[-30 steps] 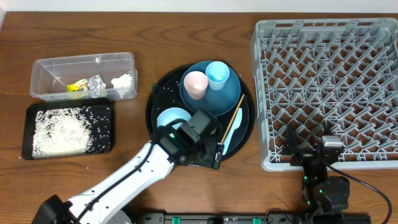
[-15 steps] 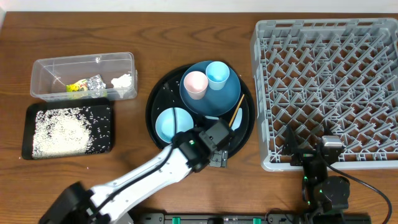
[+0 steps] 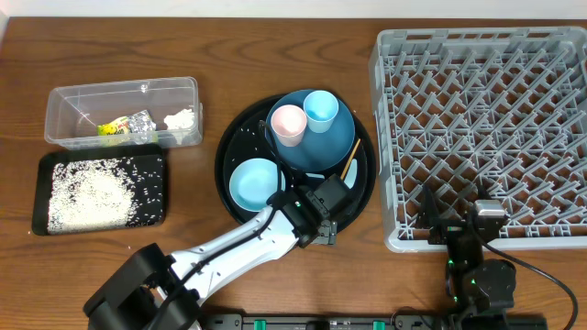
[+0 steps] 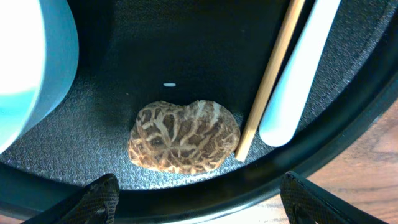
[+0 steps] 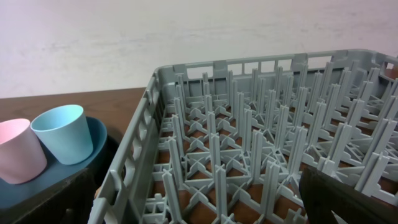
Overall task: Sort waste into correct bins and load items into the dishwasher rack
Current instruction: 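Lower the left gripper and grasp the dried mushroom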
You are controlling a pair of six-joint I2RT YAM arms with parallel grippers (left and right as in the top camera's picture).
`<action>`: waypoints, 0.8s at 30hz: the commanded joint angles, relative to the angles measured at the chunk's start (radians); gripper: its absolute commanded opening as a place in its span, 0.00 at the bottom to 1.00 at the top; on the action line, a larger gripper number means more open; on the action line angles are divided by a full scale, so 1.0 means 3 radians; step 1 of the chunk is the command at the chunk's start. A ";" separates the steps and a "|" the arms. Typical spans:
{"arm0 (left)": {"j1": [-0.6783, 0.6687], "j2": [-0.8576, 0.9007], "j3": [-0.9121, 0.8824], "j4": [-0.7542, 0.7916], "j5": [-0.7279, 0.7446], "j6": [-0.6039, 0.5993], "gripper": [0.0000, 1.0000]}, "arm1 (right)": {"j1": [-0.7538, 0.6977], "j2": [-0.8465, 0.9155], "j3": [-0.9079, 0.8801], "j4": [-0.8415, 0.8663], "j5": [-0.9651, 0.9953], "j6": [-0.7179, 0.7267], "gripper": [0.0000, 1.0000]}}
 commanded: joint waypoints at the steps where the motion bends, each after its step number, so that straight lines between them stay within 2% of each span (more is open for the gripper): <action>1: -0.0010 0.0085 0.0038 0.0025 -0.0158 -0.0025 0.84 | -0.0003 0.0006 -0.0005 -0.0006 0.0024 -0.0045 0.99; 16: -0.0008 0.0296 0.0037 0.0161 -0.0200 -0.0025 0.83 | -0.0003 0.0006 -0.0005 -0.0006 0.0024 -0.0045 0.99; 24: -0.0008 0.0303 0.0037 0.0163 -0.0209 -0.0028 0.71 | -0.0003 0.0006 -0.0005 -0.0006 0.0024 -0.0045 0.99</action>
